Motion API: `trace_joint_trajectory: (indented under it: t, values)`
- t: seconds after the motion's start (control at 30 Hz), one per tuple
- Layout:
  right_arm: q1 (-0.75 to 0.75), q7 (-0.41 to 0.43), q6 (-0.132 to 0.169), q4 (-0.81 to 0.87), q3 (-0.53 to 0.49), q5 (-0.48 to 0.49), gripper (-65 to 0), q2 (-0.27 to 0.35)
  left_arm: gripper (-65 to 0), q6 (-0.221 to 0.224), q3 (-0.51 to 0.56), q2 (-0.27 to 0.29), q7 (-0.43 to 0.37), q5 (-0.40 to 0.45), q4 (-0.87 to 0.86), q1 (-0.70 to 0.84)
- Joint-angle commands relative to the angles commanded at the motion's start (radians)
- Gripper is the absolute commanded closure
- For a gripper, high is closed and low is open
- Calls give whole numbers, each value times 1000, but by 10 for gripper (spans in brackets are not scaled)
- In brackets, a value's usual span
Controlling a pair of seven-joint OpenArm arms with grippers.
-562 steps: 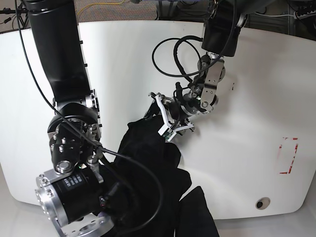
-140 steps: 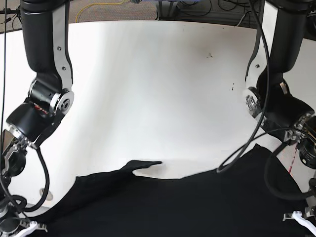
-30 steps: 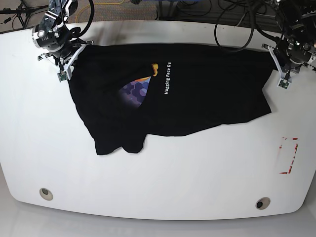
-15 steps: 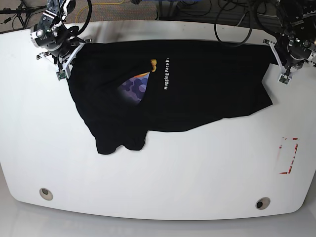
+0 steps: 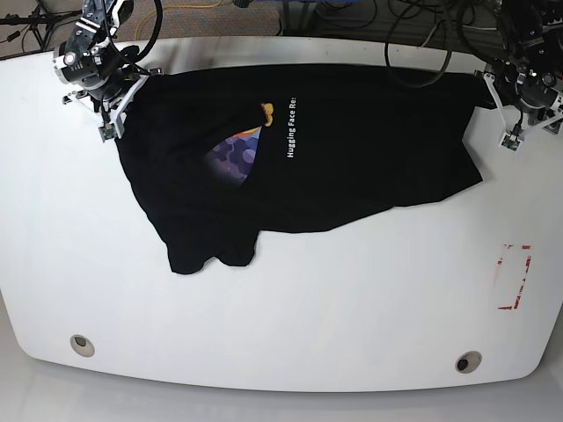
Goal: Fold the T-shirt properly
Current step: 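Open the left gripper and release the shirt edge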
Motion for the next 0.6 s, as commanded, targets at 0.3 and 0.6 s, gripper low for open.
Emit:
trace_joint_trajectory:
  t: [0.3,0.6]
  values:
    - [3,0,-2,0,-2,0,0,0,-496,0,2,-48,40,-3,3,-14]
    - [3,0,-3,0,-2,0,0,0,-489,0,-5,-40,35,5,0,-15]
